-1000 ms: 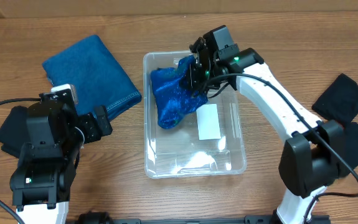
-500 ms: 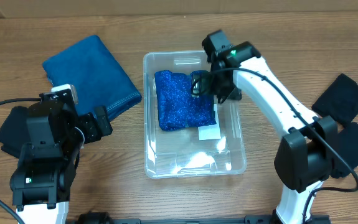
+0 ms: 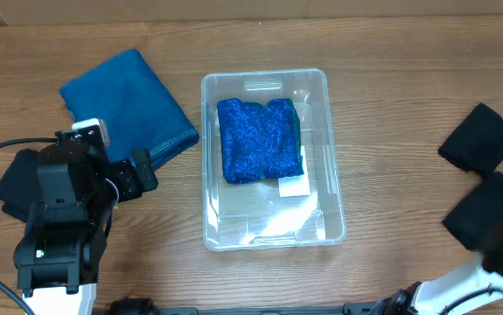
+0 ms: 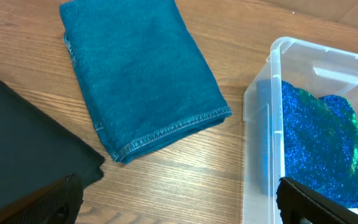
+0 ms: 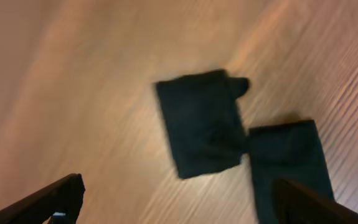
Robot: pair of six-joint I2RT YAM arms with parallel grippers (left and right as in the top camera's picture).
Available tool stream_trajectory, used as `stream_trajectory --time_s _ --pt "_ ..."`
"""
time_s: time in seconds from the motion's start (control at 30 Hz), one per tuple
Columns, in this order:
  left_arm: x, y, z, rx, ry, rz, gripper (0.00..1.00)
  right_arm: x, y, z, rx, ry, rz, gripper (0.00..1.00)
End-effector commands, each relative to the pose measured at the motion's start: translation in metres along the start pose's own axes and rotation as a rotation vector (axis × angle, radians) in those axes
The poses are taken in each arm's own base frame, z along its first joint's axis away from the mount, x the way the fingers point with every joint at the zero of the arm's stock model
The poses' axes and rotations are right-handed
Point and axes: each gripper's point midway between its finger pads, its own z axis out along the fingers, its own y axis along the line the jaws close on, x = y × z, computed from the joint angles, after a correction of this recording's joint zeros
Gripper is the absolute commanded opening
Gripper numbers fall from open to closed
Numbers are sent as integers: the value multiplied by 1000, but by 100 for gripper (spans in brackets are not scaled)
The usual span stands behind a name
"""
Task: Pack container
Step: 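Move the right gripper to the upper black cloth and grasp it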
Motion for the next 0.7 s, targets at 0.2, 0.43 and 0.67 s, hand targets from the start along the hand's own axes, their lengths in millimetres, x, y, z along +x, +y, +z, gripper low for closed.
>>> stream_trajectory --time_s 0.2,0.43,0.67 --pt "-2 0 -7 -2 -2 9 100 17 -48 169 -81 321 -43 100" --pt "-3 0 -7 -1 -6 9 100 65 -72 230 -34 469 -15 100" --pt "0 1 3 -9 29 9 100 108 -51 242 -192 582 34 89"
